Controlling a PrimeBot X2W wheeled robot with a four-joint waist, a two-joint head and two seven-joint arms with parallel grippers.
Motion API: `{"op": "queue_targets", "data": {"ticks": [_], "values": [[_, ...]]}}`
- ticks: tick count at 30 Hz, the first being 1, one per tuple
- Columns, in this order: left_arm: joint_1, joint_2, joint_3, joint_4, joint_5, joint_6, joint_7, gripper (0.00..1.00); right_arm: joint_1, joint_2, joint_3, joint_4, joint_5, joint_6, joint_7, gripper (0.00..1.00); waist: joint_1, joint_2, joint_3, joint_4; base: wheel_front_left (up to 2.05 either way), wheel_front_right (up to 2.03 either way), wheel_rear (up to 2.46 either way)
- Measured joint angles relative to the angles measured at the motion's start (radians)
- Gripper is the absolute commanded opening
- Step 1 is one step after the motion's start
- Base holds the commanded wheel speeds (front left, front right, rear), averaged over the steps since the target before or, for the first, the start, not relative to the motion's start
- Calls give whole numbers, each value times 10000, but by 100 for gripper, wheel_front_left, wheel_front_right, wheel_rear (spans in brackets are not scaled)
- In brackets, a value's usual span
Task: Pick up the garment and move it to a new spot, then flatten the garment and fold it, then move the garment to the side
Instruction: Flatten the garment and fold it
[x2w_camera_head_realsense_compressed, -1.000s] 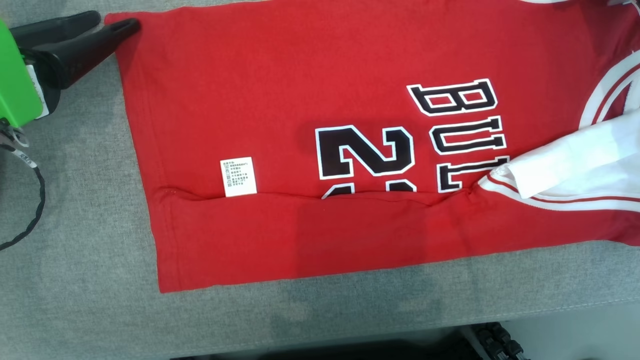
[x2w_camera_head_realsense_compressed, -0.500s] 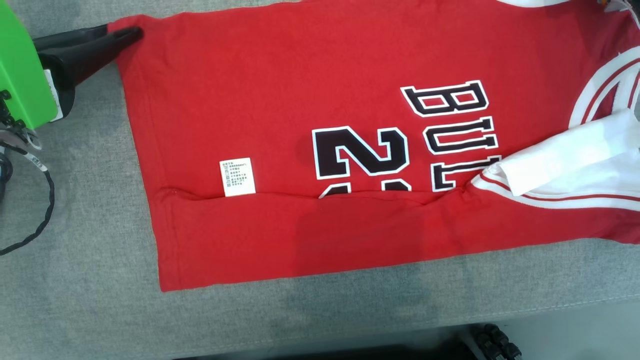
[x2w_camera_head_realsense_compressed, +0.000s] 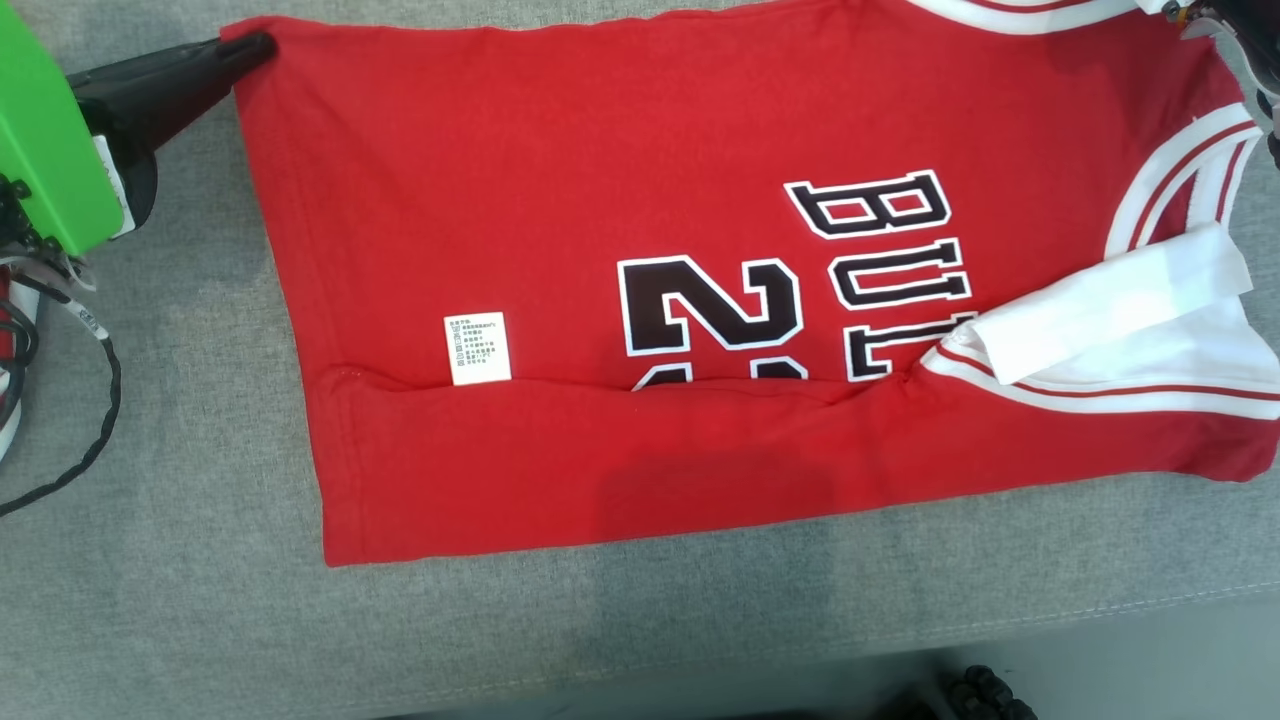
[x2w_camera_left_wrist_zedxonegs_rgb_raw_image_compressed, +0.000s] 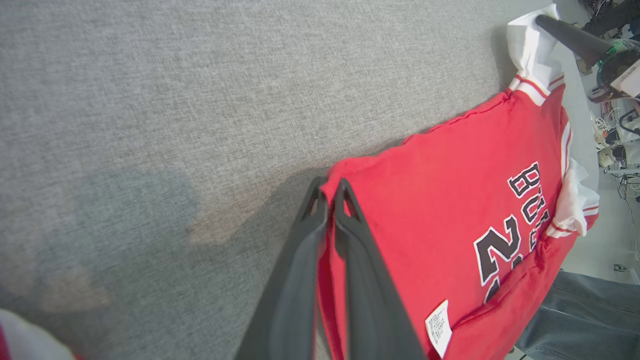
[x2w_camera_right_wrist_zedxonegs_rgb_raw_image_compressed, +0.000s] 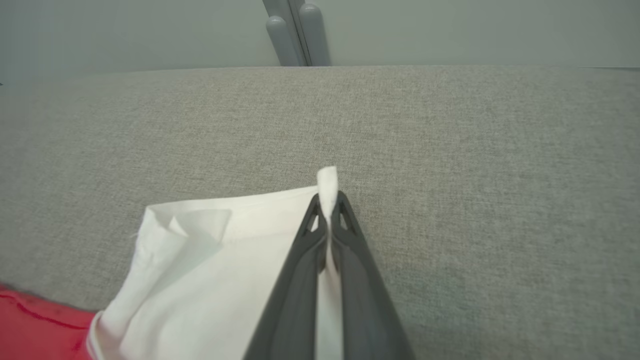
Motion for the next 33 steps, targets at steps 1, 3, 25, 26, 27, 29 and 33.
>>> {"op": "queue_targets", "data": {"ticks": [1,3,25,26,27,29,33], "values": [[43,2,23,17,0,-54,-42,0,18,2,2,-31,46,44,-21,0,0,0,-50,-8,0,0,0],[217,15,67,42,0,-73,-84,0,45,10,59,-157,71,155,-33,0,0,0,-149,-40,0,0,0],[1764,174,376,67,42,-341,-1160,0,1633,-420,-481,-1095,965,416,-1089,0,0,0,-1152,-575,0,0,0],[1824,173,380,56,40,-347,-1198,0,1724,-447,-510,-1147,1005,420,-1129,0,-1,0,-1196,-593,0,0,0],[1889,173,387,42,40,-349,-1237,0,1825,-466,-529,-1212,1051,420,-1175,0,-1,0,-1239,-611,0,0,0],[2014,171,410,-8,29,-351,-1279,0,2004,-510,-554,-1358,1131,422,-1189,0,0,0,-1318,-644,0,0,0],[2207,173,449,-100,12,-422,-1417,0,2304,-662,-750,-1628,1271,453,-1427,0,0,0,-1437,-692,0,0,0]]}}
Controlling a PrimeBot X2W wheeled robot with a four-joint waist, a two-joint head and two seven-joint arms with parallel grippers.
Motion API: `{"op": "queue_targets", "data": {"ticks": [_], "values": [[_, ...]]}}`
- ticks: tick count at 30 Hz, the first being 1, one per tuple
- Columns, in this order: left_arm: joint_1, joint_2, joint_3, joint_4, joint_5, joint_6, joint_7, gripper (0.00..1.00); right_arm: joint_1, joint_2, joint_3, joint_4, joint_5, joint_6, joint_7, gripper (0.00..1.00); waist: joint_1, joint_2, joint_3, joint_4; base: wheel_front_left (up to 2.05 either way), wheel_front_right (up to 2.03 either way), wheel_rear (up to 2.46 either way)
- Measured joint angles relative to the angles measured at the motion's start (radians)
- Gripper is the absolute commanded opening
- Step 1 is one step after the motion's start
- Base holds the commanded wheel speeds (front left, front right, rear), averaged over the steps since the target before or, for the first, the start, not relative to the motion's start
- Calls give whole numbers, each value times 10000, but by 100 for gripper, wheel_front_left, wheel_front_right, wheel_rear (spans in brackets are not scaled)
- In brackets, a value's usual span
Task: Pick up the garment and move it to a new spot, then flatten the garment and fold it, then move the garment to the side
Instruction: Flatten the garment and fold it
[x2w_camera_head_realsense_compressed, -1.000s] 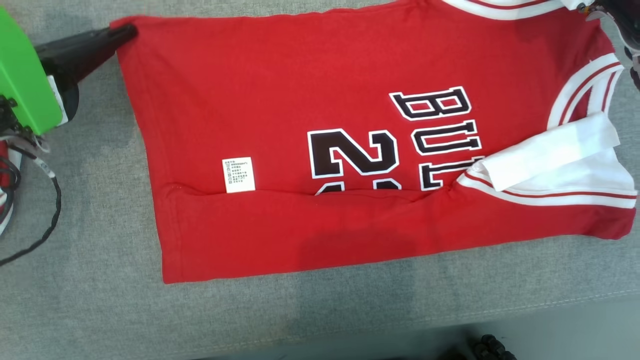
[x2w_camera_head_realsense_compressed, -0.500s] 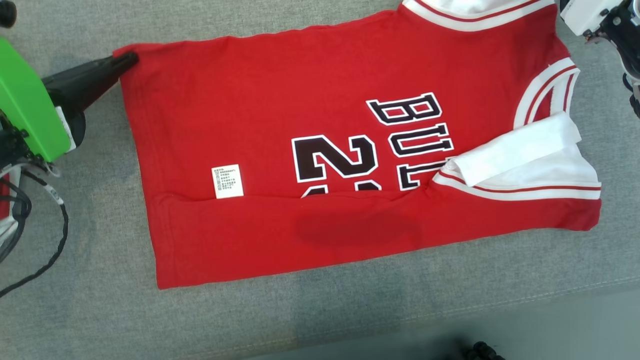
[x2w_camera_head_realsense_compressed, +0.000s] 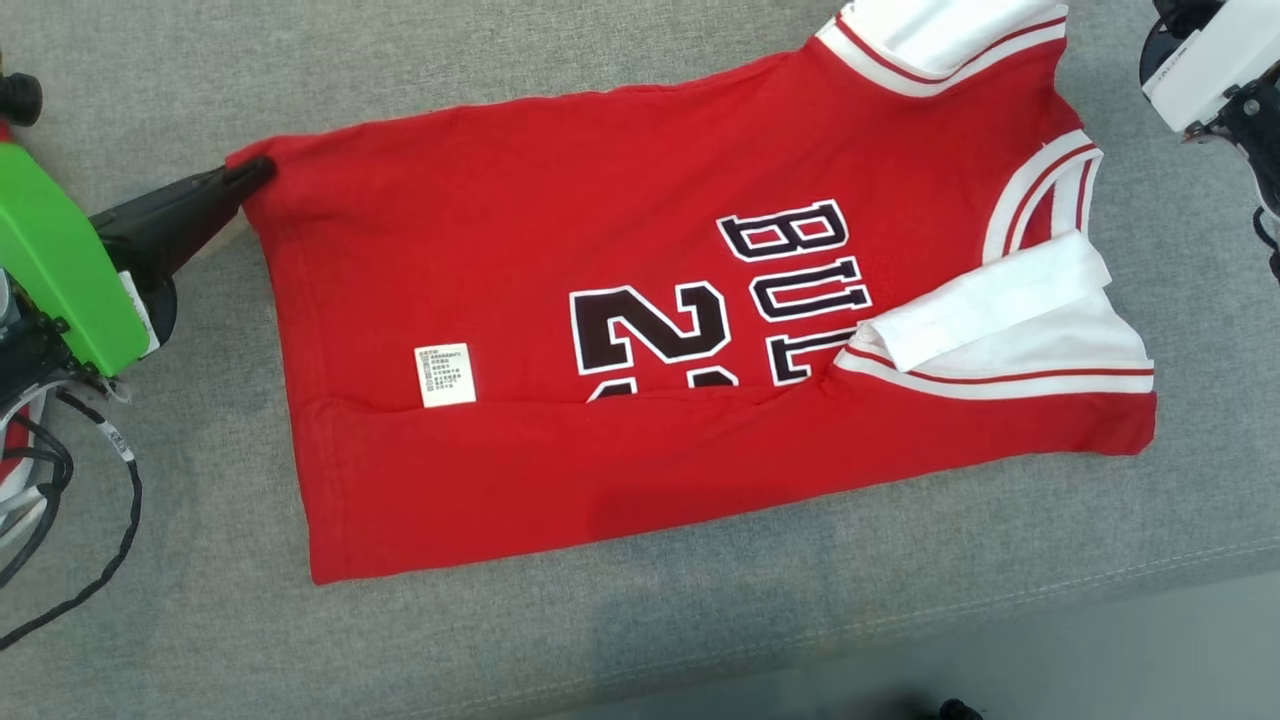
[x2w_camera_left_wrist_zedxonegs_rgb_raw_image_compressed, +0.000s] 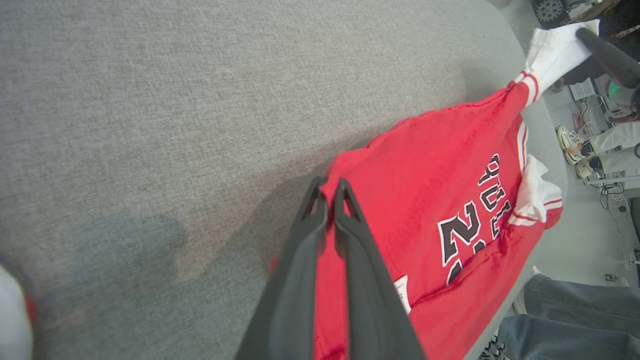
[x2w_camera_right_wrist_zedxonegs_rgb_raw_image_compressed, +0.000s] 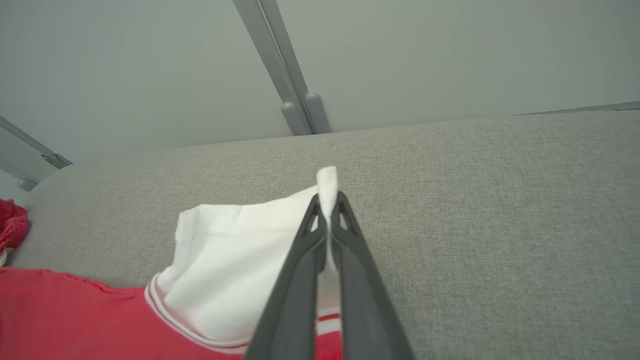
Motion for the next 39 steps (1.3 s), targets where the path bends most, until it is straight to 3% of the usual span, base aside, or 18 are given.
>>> {"op": "queue_targets", "data": {"ticks": [20,39], "values": [[1130,-75,127,-677,38,-102,-1030,0,1599,-102,215,-920,130,54,-591,0,0,0,-495,7,0,0,0],[3153,-326,4,-732,182,-138,-2057,0,3824,-359,105,-1643,554,42,-1003,0,0,0,-1611,107,0,0,0]]}}
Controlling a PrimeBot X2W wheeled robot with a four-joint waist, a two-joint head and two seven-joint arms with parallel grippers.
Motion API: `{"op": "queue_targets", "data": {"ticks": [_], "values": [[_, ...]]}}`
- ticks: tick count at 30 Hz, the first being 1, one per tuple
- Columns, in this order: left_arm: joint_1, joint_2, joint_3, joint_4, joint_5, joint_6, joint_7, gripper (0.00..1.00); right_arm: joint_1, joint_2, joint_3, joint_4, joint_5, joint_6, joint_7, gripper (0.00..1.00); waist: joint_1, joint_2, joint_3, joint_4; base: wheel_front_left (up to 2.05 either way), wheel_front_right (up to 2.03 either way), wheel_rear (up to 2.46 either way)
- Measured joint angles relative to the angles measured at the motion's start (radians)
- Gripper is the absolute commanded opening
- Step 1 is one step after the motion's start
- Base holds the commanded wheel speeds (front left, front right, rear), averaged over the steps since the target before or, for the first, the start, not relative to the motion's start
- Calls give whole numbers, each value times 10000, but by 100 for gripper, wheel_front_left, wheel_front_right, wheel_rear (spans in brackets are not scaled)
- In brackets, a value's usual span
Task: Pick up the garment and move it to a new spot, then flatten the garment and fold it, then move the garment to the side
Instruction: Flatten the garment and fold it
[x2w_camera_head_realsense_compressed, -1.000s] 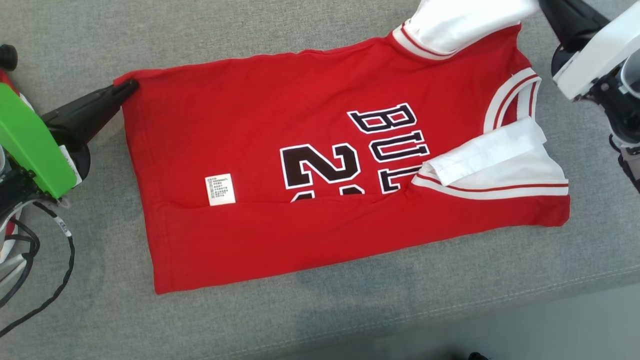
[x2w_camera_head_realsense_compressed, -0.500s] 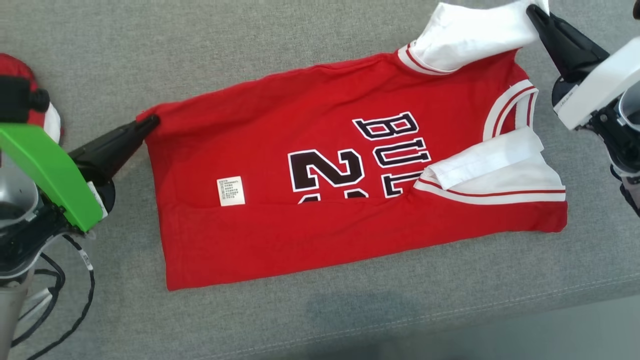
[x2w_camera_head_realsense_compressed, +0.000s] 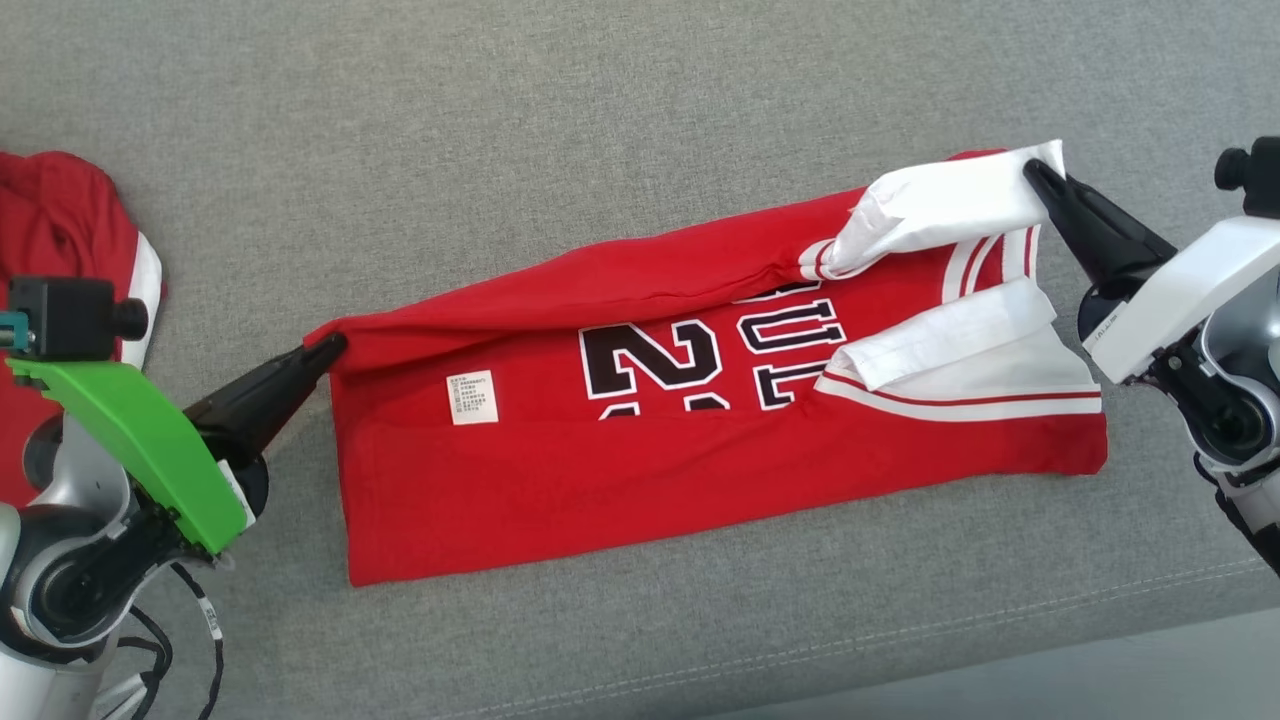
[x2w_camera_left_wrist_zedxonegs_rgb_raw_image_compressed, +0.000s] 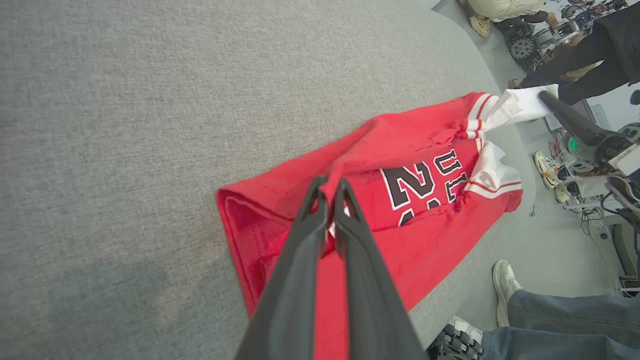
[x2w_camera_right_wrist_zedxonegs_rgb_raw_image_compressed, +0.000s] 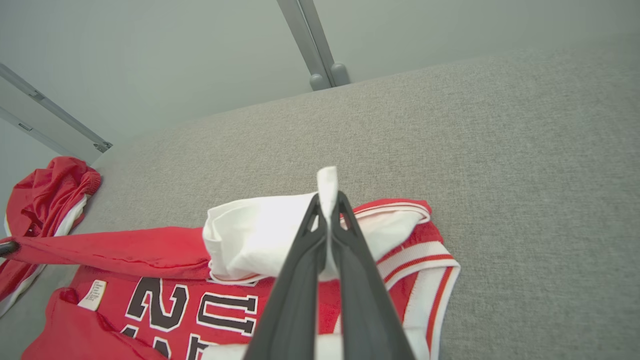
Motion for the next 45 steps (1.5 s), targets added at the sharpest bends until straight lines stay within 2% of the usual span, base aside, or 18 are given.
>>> {"op": "queue_targets", "data": {"ticks": [16,39,40,41,42,43,44,45], "values": [[936,-44,125,12,-12,-52,-617,0,1660,-242,-84,-911,278,-288,-316,0,0,0,-308,-55,0,0,0],[1463,215,-247,140,199,-54,-775,0,2496,-754,-67,-1252,253,-708,-280,0,0,0,-292,-43,0,0,0],[1530,213,-314,176,199,-54,-725,9,2552,-757,-12,-1252,255,-708,-234,0,0,0,-299,-36,0,0,0],[1600,219,-391,215,203,-54,-665,23,2615,-757,40,-1252,255,-708,-182,0,0,0,-305,-30,0,0,0],[1672,234,-472,257,249,-54,-658,29,2676,-761,121,-1254,253,-706,-125,11,0,0,-312,-25,0,0,0],[1732,265,-541,290,353,-54,-654,38,2733,-773,203,-1252,245,-708,-54,33,0,0,-319,-20,0,0,0],[1773,303,-566,322,431,-54,-644,62,2786,-784,259,-1252,228,-708,-35,85,0,0,-327,-17,0,0,0],[1783,328,-566,357,437,-54,-646,98,2839,-798,290,-1254,228,-708,27,100,0,0,-336,-15,0,0,0]]}}
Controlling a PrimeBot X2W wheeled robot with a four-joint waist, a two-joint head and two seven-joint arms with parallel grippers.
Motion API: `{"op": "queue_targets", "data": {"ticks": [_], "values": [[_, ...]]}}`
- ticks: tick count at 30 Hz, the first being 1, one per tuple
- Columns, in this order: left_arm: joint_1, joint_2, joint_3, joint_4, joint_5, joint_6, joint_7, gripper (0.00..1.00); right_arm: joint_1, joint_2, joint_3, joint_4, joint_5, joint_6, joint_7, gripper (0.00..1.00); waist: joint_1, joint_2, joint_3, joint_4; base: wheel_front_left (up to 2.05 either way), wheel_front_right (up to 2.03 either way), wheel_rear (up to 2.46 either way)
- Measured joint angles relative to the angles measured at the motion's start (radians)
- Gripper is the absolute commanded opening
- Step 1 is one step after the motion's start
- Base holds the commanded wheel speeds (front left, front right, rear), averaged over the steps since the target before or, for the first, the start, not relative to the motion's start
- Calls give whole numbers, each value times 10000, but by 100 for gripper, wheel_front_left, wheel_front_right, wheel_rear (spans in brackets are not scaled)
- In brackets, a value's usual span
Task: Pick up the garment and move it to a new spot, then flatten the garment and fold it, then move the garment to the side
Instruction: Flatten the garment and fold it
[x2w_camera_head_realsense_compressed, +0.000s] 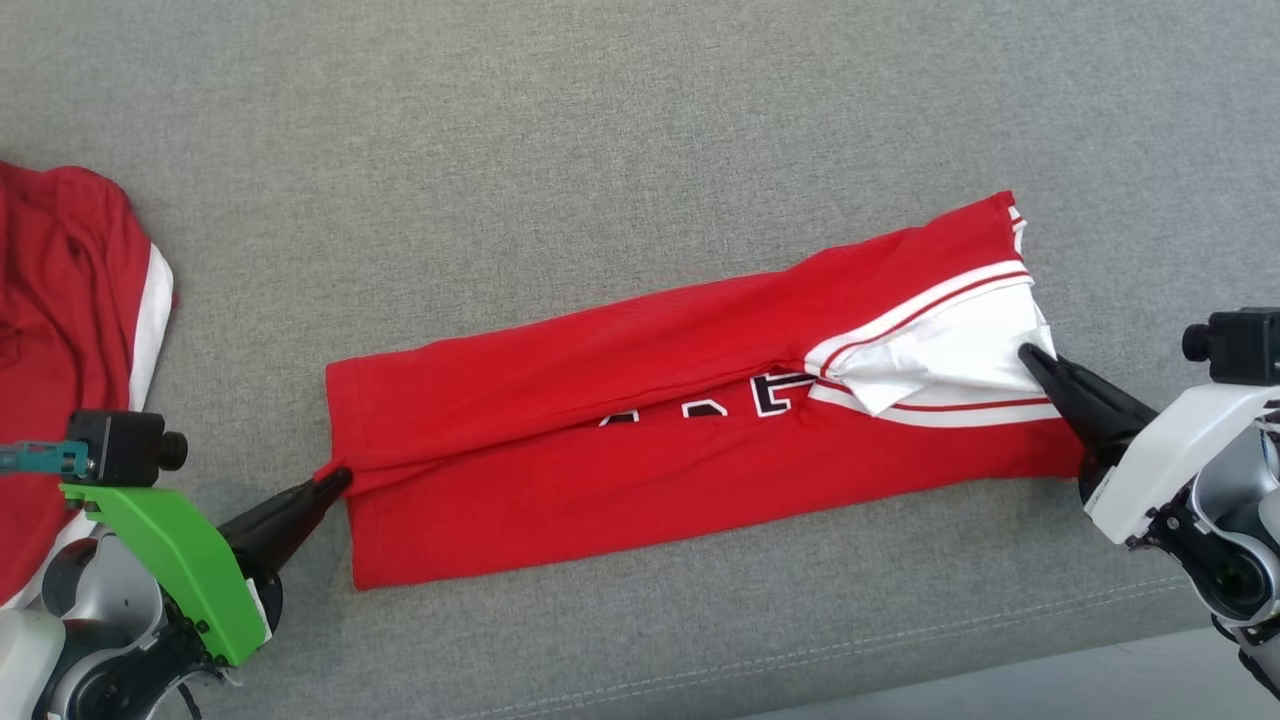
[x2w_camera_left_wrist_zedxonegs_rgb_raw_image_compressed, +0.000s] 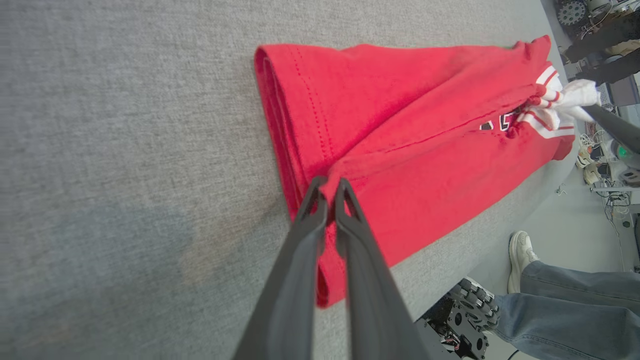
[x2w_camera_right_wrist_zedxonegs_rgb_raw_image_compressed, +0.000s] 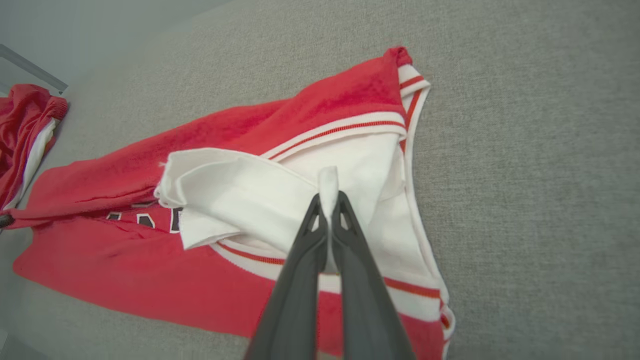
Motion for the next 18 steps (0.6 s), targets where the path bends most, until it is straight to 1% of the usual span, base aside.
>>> {"op": "queue_targets", "data": {"ticks": [1,5,7,9,13,14,16,18], "values": [[1,6,0,23,4,0,-4,100,37,-21,23,0,-2,-2,25,100,0,0,-10,0,0,0,0],[32,54,-125,244,355,0,-21,100,41,-104,140,-8,-2,0,284,100,0,0,-126,-26,0,0,0],[33,228,-150,314,794,0,-128,100,41,-284,167,-29,-67,-10,443,100,0,0,-208,-49,0,0,0],[32,286,25,401,1078,17,-387,100,18,-531,59,-67,-75,-13,606,100,0,0,-294,-68,0,0,0],[2,456,357,184,1565,153,-874,100,-230,-775,-593,-161,186,-447,788,100,0,0,-423,-112,0,0,0],[-30,548,445,75,1900,240,-1099,100,-362,-763,-731,-174,372,-456,884,100,0,0,-432,-116,0,0,0],[-155,675,719,-155,2491,453,-1569,100,-580,-752,-821,-150,575,-631,1108,100,0,0,-429,-96,0,0,0],[-382,633,871,-443,2880,589,-2052,100,-640,-802,-838,27,598,-803,1346,100,0,0,-413,-30,0,0,0]]}}
